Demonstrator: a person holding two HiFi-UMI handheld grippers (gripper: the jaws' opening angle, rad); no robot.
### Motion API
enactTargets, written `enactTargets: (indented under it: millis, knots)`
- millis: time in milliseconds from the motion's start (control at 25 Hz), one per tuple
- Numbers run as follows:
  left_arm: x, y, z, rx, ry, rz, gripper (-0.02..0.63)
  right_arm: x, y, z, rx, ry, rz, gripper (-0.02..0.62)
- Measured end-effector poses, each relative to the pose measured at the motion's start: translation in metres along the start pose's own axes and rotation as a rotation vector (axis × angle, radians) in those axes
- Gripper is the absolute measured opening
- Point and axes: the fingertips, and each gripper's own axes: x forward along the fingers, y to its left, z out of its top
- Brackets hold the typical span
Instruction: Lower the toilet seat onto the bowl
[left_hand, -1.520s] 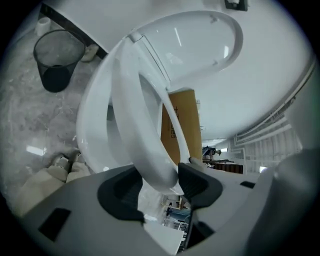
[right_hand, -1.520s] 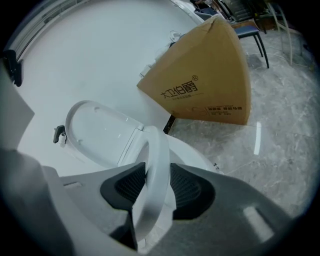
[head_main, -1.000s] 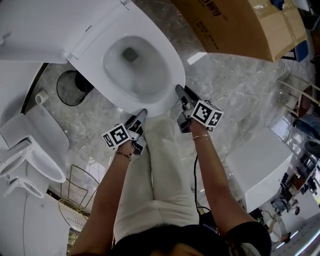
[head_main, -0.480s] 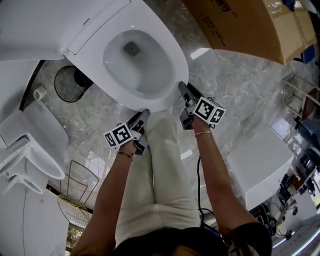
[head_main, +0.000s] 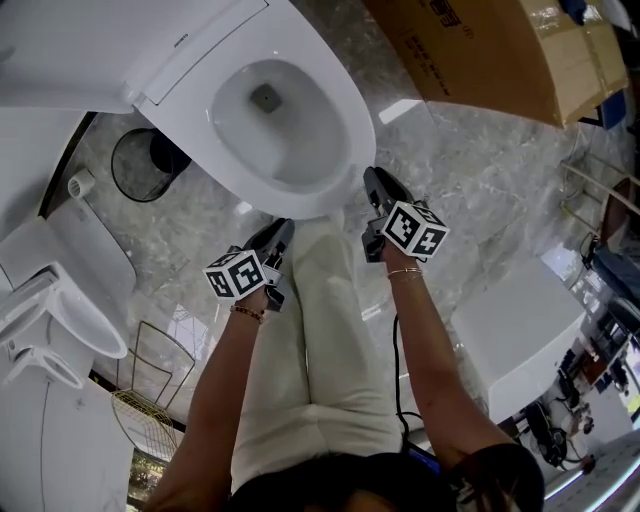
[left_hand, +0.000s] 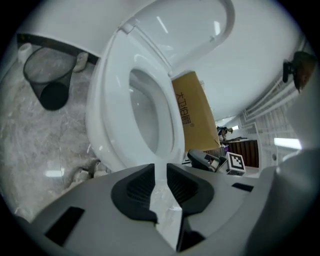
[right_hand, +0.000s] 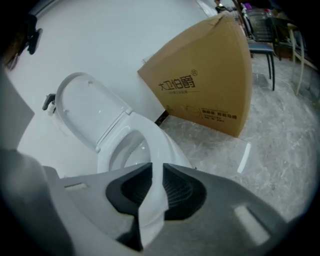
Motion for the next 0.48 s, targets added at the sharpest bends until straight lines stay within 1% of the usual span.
enactTargets:
  millis: [40, 80, 160, 280, 360, 440, 480]
  knots:
    - [-0.004, -0.005, 0.007, 0.042, -0.018, -0.002, 0.064, -0.003, 0.007, 0.000, -0.050, 0.003, 0.006, 0.038]
    - [-0.008, -0.011, 0.014, 0.074, -0.039, -0.006, 0.050, -0.007, 0.013, 0.000, -0.105, 0.008, 0.010, 0.005]
    - [-0.018, -0.023, 0.029, 0.120, -0.081, -0.012, 0.034, -0.014, 0.029, 0.002, -0.201, 0.014, 0.020, 0.005]
    - [-0.034, -0.045, 0.045, 0.179, -0.104, -0.029, 0.022, -0.027, 0.059, 0.015, -0.274, -0.018, 0.056, 0.005]
    - [-0.047, -0.060, 0.053, 0.263, -0.103, -0.025, 0.015, -0.039, 0.080, 0.029, -0.312, -0.056, 0.077, 0.005]
    - [-0.065, -0.071, 0.065, 0.377, -0.119, 0.027, 0.009, -0.050, 0.100, 0.044, -0.353, -0.094, 0.084, 0.005]
    - [-0.077, -0.076, 0.073, 0.422, -0.138, 0.058, 0.007, -0.057, 0.110, 0.052, -0.372, -0.113, 0.086, 0.005]
